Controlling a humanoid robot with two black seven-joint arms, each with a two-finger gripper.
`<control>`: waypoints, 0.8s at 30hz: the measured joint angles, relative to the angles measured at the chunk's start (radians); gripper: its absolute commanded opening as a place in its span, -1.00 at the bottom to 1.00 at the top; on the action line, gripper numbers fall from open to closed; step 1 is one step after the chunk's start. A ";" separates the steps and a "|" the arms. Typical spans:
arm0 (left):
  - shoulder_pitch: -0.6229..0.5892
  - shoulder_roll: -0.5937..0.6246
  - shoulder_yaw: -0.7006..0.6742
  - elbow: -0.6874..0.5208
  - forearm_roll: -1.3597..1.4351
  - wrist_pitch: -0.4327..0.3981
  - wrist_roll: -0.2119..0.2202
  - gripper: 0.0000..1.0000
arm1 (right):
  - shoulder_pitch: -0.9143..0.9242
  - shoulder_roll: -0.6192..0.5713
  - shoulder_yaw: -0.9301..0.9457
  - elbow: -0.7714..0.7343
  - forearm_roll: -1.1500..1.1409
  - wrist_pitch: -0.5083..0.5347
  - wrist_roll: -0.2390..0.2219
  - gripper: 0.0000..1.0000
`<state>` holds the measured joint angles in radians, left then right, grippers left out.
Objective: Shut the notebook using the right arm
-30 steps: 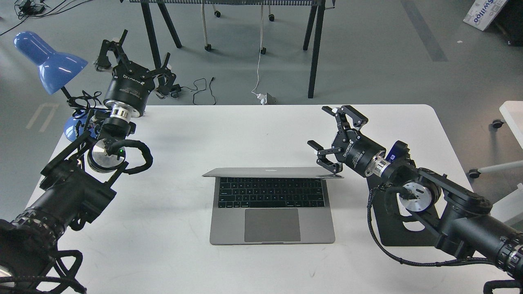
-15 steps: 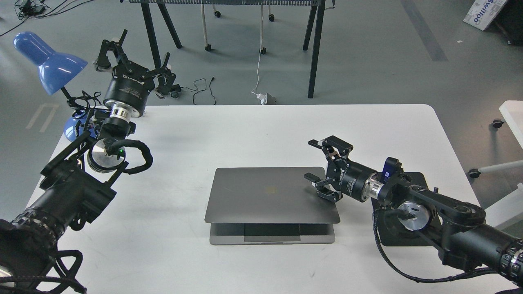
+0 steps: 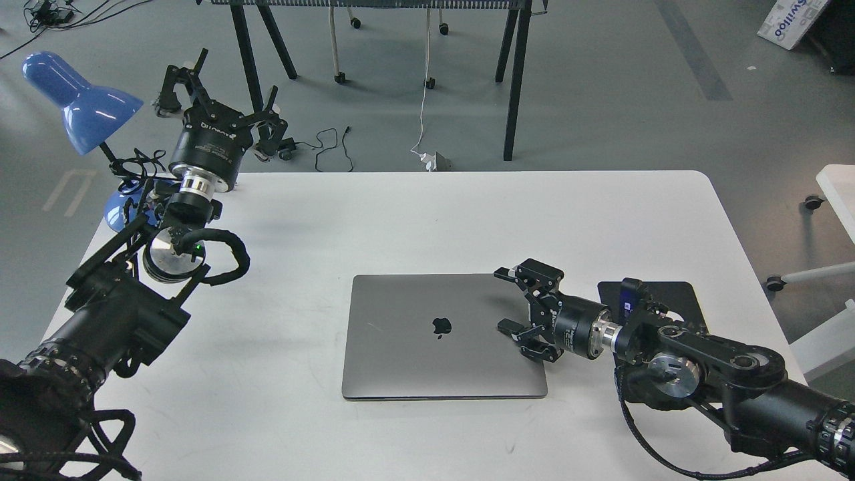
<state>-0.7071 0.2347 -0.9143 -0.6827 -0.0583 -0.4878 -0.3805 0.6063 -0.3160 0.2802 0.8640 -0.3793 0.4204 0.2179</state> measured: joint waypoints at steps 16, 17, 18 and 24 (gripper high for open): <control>0.000 0.000 -0.001 0.000 0.000 0.000 -0.002 1.00 | -0.003 -0.025 0.147 0.033 0.001 -0.002 0.002 1.00; 0.000 0.000 -0.001 0.000 0.000 0.000 -0.002 1.00 | -0.002 -0.038 0.193 0.053 0.002 0.000 0.002 1.00; 0.000 0.000 -0.001 0.000 0.000 0.000 -0.001 1.00 | -0.002 -0.049 0.233 0.070 0.003 0.001 0.001 1.00; 0.000 0.000 0.000 0.000 0.000 0.000 -0.002 1.00 | 0.014 -0.079 0.484 0.104 0.010 0.029 -0.007 1.00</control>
<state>-0.7071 0.2347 -0.9143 -0.6827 -0.0583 -0.4878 -0.3820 0.6206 -0.3953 0.7646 0.9676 -0.3689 0.4491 0.2107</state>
